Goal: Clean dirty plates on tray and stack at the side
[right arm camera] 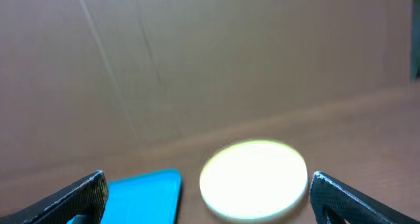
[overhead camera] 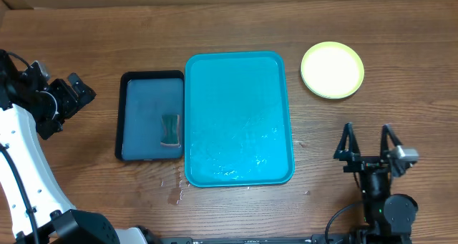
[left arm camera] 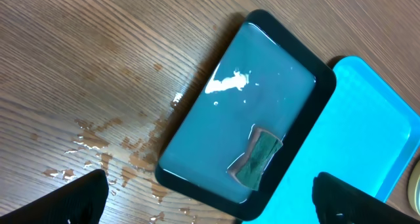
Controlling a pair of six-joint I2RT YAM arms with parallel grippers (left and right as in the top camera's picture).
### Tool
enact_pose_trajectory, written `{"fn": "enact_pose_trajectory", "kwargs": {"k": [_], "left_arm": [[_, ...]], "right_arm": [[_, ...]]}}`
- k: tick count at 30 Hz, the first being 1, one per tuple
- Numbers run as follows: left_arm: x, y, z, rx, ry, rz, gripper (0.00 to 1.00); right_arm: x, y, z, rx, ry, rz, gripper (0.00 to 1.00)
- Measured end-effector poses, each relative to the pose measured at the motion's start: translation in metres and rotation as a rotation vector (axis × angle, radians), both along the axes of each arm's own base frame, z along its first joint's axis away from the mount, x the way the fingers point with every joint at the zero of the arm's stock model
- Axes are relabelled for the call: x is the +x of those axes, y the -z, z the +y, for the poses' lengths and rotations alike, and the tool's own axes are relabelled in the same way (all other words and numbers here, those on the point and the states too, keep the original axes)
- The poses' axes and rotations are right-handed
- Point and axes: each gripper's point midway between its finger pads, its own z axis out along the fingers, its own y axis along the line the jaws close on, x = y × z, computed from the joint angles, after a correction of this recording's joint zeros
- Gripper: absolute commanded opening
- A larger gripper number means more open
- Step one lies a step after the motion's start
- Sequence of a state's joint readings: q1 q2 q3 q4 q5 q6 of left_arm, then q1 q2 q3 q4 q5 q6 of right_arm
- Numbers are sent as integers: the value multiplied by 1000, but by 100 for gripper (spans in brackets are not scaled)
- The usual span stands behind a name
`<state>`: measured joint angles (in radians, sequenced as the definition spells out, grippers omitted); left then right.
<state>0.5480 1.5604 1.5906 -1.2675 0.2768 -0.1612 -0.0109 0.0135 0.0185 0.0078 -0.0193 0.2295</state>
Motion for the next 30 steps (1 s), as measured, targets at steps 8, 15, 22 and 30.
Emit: {"fn": "enact_pose_trajectory", "kwargs": {"k": [8,15,22,30], "left_arm": [[0,0,0,0,0,1,100],[0,0,0,0,0,0,100],[0,0,0,0,0,0,100],[0,0,0,0,0,0,100]], "right_arm": [[0,24,6,-73,-34,93,100],[0,24,8,-128,-39,89,100],[0,24,8,-137,-39,89,100],[0,24,8,-141,-39,89,100]]}}
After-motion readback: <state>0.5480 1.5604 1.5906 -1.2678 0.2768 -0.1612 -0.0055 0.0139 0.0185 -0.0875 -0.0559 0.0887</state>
